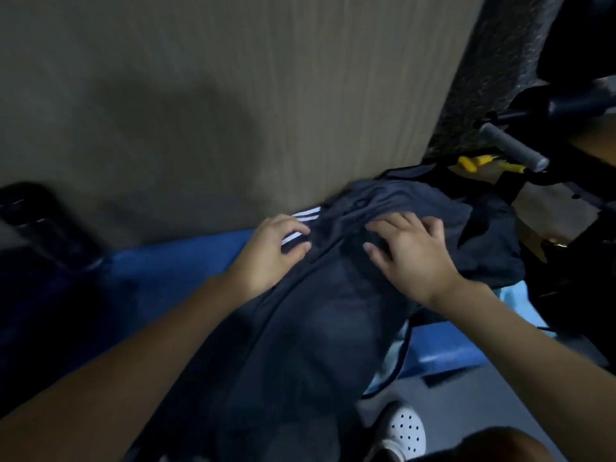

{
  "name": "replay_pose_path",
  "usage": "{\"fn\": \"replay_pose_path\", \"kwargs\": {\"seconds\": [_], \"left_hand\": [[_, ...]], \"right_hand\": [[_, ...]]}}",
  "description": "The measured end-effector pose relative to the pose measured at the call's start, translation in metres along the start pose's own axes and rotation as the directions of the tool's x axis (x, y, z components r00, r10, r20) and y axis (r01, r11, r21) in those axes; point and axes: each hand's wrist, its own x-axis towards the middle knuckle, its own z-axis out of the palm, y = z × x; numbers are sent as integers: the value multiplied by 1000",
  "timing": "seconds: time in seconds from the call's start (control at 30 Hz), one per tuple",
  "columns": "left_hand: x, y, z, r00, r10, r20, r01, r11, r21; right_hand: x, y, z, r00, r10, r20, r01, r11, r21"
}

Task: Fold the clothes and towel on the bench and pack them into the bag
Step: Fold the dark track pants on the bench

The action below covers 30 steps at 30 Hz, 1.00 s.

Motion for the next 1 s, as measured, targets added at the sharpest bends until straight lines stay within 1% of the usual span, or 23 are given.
{"fn": "replay_pose_path", "kwargs": {"seconds": [0.07, 0.13, 0.2, 0.23, 0.37, 0.43, 0.6, 0.7, 0.77, 0.87, 0.93, 1.0], "left_hand": [[-44, -19, -19, 990, -132, -51, 130, 991, -40], [-85, -37, -33, 964, -250, -86, 244, 967, -72], [-122, -54, -44, 930, -360, -73, 356, 932, -61], [-139, -61, -47, 918, -393, -50, 392, 919, -23], [-183, -81, -54, 890, -453, 53, 426, 867, 257], [-192, -90, -52, 881, -467, 81, 426, 854, 298], [-194, -99, -51, 913, -407, 5, 396, 891, 222], [-187, -101, -56, 916, -401, 9, 393, 903, 175], [-181, -107, -62, 908, -420, 1, 417, 901, 117], [-171, -114, -73, 901, -432, -30, 433, 900, 48], [-168, -116, -79, 896, -445, -10, 445, 895, 22], [-170, -119, -83, 875, -479, 66, 480, 877, 8]], "right_hand": [[-3, -38, 6, 997, -71, 11, 71, 995, 65], [-8, -75, 14, 988, -145, 44, 138, 981, 139], [-14, -105, 25, 971, -215, 99, 190, 958, 215], [-18, -118, 31, 959, -250, 132, 213, 946, 244], [-31, -153, 58, 904, -361, 227, 293, 912, 286], [-33, -164, 74, 879, -410, 243, 332, 893, 305], [-28, -182, 104, 845, -437, 308, 351, 888, 298], [-15, -191, 109, 855, -433, 287, 361, 893, 270], [-6, -195, 111, 867, -422, 264, 363, 899, 245], [5, -199, 118, 873, -404, 275, 363, 913, 187], [11, -201, 125, 884, -390, 259, 362, 920, 149], [18, -203, 130, 903, -351, 249, 326, 936, 137]]}}
